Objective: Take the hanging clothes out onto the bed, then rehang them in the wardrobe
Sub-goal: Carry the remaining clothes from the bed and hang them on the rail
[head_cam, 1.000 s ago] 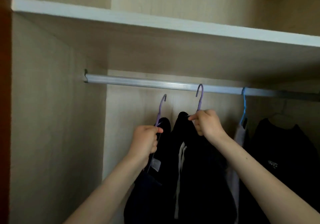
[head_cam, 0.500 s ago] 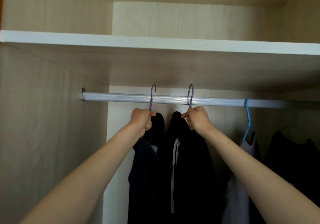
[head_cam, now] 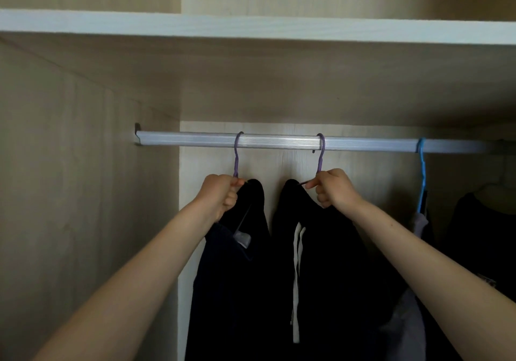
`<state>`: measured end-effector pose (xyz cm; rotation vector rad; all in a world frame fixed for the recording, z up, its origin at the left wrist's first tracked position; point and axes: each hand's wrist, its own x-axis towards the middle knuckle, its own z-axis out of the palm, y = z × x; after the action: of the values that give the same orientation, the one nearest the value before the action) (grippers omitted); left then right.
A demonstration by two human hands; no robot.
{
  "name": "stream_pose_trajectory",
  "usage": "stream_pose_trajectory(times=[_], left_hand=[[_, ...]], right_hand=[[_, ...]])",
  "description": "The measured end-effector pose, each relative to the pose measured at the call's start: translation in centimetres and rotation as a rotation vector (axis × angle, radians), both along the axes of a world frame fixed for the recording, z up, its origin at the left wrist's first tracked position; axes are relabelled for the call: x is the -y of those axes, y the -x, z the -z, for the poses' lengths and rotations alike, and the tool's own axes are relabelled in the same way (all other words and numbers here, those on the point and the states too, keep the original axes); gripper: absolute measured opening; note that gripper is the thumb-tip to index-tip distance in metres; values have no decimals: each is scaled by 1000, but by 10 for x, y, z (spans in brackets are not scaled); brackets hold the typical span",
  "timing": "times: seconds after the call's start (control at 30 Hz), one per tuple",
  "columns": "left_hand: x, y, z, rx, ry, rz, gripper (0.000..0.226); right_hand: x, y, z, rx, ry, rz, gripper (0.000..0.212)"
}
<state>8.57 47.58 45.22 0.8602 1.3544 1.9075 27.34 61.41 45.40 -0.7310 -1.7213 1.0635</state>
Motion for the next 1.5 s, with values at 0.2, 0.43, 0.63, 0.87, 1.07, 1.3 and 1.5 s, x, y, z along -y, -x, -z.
stream_pose_trajectory(times=[0.2,0.43,0.63,0.87,1.07,1.3,1.5], left_hand=[[-1,9,1,109,-42,20,29],[3,18,5,170,-87,15,29],[3,16,6,214,-108,41,28],[3,14,9,240,-142,-36,30],[0,8,6,204,-77,66,29],[4,-2,1,54,-5,124,32],[28,31,-17,-1091,159,-462,36]], right_hand=[[2,2,1,-7,-14,30,40],[10,5,3,2,-50,99,43],[20,14,4,-34,-29,152,37],[18,16,8,-39,-41,293,35],[22,13,6,21,-47,263,39],[29,10,0,61,-6,236,38],[26,4,-1,70,-17,232,33]])
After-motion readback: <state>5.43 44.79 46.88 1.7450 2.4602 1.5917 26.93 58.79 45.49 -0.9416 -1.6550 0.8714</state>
